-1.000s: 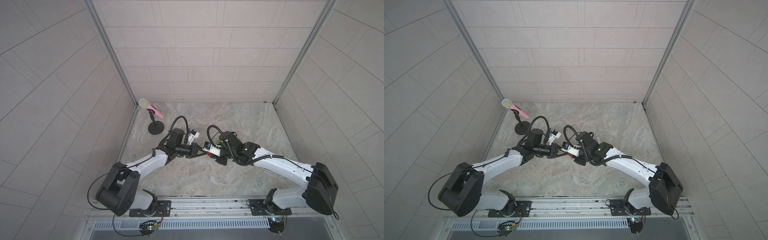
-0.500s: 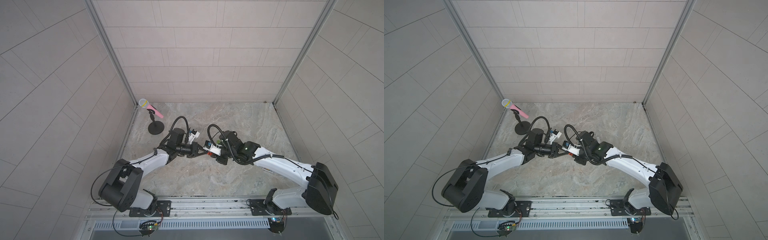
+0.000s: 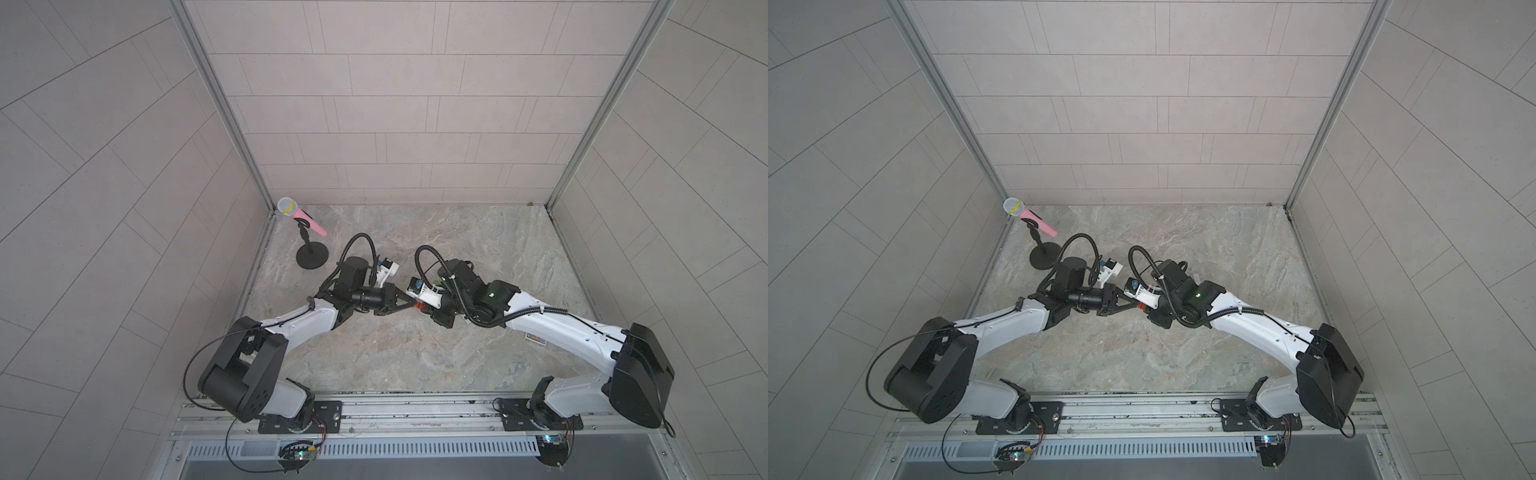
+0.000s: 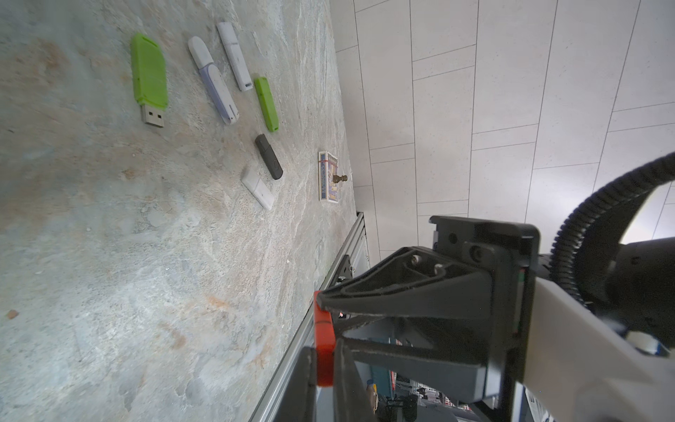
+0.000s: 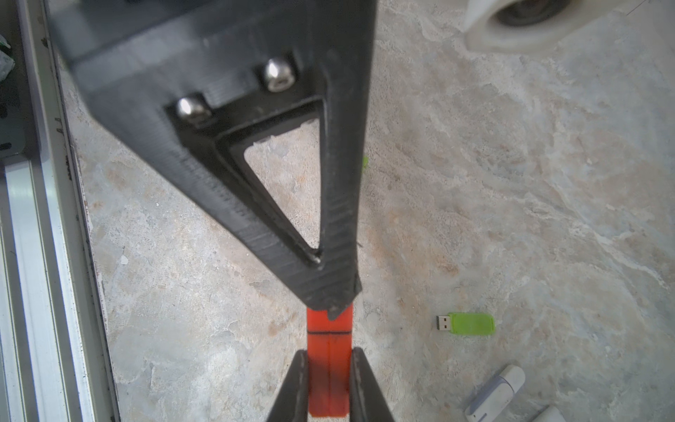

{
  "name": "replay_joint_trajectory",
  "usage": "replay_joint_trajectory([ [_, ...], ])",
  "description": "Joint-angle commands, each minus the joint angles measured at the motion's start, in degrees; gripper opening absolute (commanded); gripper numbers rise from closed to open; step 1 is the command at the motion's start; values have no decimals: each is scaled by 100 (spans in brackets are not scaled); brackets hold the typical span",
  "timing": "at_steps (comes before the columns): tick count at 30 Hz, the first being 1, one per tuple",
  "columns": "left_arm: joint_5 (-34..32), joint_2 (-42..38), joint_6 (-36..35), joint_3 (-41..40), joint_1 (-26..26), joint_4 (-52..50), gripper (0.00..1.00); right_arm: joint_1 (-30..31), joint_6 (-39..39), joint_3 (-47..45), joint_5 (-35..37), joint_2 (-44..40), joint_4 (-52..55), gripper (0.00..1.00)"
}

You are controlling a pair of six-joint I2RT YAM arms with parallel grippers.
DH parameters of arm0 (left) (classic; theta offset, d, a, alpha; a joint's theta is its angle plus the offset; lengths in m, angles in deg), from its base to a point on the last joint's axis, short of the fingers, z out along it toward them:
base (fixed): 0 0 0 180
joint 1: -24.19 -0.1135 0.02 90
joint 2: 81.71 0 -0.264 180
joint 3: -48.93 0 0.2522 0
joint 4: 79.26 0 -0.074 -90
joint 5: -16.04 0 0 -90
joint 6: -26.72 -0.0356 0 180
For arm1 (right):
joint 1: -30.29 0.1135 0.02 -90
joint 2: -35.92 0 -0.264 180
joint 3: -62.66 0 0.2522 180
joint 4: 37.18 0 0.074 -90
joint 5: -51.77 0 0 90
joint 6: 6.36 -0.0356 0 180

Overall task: Close the usb drive cover
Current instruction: Close the cover of the USB drive, then place the USB drive at the center of the board.

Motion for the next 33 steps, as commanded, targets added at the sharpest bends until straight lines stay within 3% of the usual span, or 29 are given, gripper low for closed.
replay_joint_trajectory([
  [1, 133, 196, 170, -129, 159, 120, 11, 125, -184, 436, -501, -120, -1569, 14],
  [6, -59, 46, -95, -78, 150, -292, 12, 50, -295, 140, -126, -274, -1421, 14],
  [10, -944, -415, -955, 303, 141, -1702, 34, -67, -596, -426, 64, -534, -1240, 13],
  [15, -1844, -871, -1273, 502, 45, -2348, 54, -209, -1138, -1187, 328, -879, -1221, 14],
  [20, -2452, -1235, -1353, 413, 1, -2580, 58, -521, -2088, -1510, 620, -695, -1019, 14],
  [25, -2987, -1592, -1620, 410, -8, -2968, 59, -840, -3076, -1286, 642, 48, -492, 14],
  [29, -3325, -1837, -1804, 432, -15, -3179, 59, -861, -3253, -653, 654, 935, 449, 9],
  [33, -3578, -2033, -1836, 358, -15, -3239, 59, -860, -3344, -531, 818, 1315, 609, 9],
])
